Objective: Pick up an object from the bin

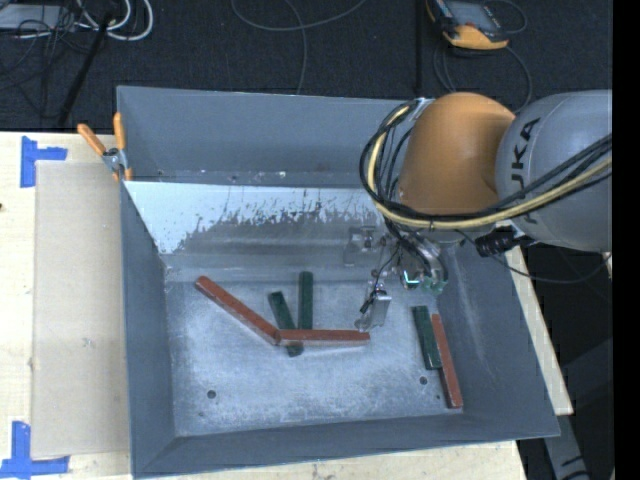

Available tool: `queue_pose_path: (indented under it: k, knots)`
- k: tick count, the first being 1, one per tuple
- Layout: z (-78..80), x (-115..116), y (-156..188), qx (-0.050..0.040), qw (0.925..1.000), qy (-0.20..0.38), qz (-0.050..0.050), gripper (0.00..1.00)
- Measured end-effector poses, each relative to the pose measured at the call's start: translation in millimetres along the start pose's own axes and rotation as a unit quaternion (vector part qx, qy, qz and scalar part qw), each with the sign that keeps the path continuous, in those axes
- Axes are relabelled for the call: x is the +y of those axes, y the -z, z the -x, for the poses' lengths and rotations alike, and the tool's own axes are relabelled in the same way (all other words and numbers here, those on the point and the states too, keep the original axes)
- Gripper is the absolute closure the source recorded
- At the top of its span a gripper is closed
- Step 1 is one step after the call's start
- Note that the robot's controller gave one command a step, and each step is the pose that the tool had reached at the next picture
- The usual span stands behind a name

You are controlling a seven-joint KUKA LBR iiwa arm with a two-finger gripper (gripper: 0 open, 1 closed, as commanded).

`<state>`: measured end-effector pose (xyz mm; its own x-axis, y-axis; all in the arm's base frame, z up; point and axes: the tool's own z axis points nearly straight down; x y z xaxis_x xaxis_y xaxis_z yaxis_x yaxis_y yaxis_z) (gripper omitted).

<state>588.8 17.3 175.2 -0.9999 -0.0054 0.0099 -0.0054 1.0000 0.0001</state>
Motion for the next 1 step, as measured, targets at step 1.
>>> queue_pose_path:
  k: [1]
  knots:
    - [-4.6, -46.2, -110.2, 0.0004, 0.9993, -0.039, 0.000, 0.00]
